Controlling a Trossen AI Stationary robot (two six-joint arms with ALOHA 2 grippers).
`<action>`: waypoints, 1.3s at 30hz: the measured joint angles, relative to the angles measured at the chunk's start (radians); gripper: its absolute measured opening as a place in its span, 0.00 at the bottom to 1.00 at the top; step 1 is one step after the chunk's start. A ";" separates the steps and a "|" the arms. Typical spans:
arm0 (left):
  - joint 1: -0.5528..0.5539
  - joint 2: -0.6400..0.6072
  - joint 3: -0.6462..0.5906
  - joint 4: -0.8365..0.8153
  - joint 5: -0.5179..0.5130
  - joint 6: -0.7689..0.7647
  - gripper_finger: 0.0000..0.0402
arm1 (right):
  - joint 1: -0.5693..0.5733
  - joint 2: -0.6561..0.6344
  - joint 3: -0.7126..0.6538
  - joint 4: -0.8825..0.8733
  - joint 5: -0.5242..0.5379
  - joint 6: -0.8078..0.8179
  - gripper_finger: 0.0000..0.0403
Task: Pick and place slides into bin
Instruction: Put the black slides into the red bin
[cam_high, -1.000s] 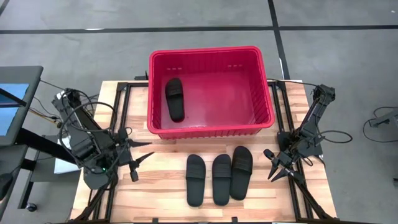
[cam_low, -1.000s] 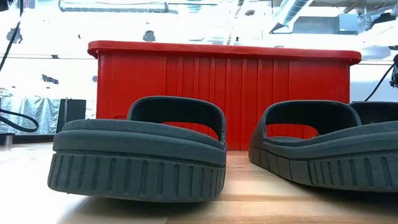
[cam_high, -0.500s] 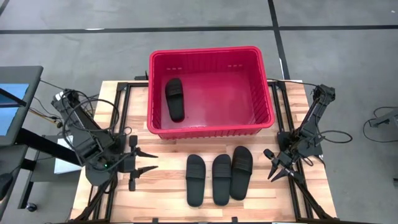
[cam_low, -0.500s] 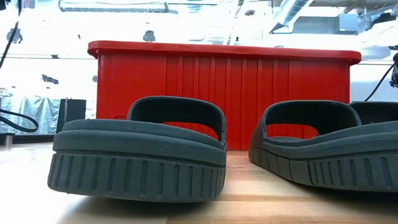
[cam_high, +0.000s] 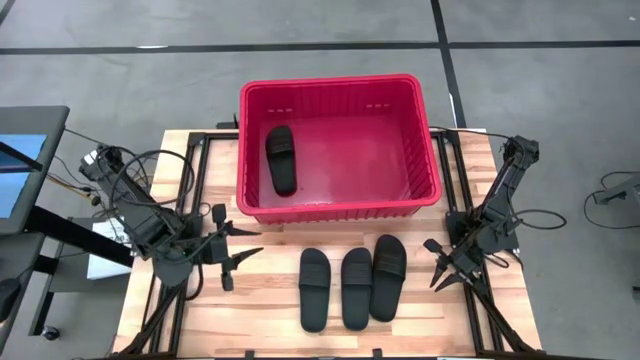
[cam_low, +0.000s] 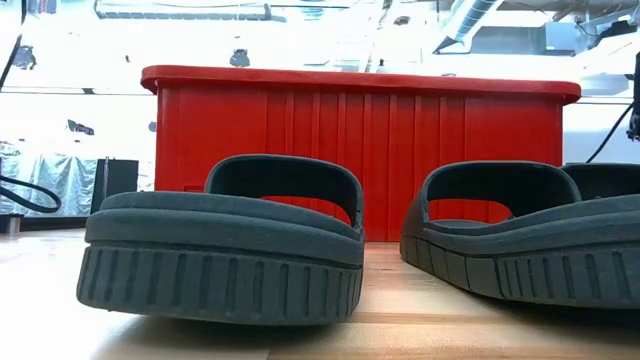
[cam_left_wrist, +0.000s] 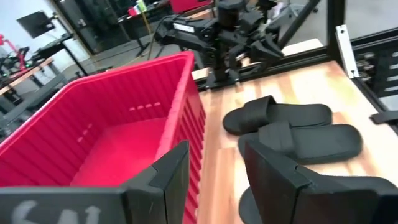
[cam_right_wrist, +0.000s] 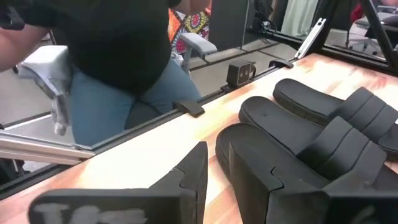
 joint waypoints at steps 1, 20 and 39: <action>0.009 0.000 0.000 0.000 0.000 0.000 0.36 | 0.000 0.000 0.000 0.000 0.000 0.000 0.15; 0.081 0.000 0.000 0.119 0.002 0.016 0.36 | -0.069 -0.001 0.000 0.831 0.004 0.004 0.15; 0.085 0.000 0.000 0.117 0.001 0.016 0.36 | -0.172 0.011 0.000 0.901 0.009 -0.109 0.15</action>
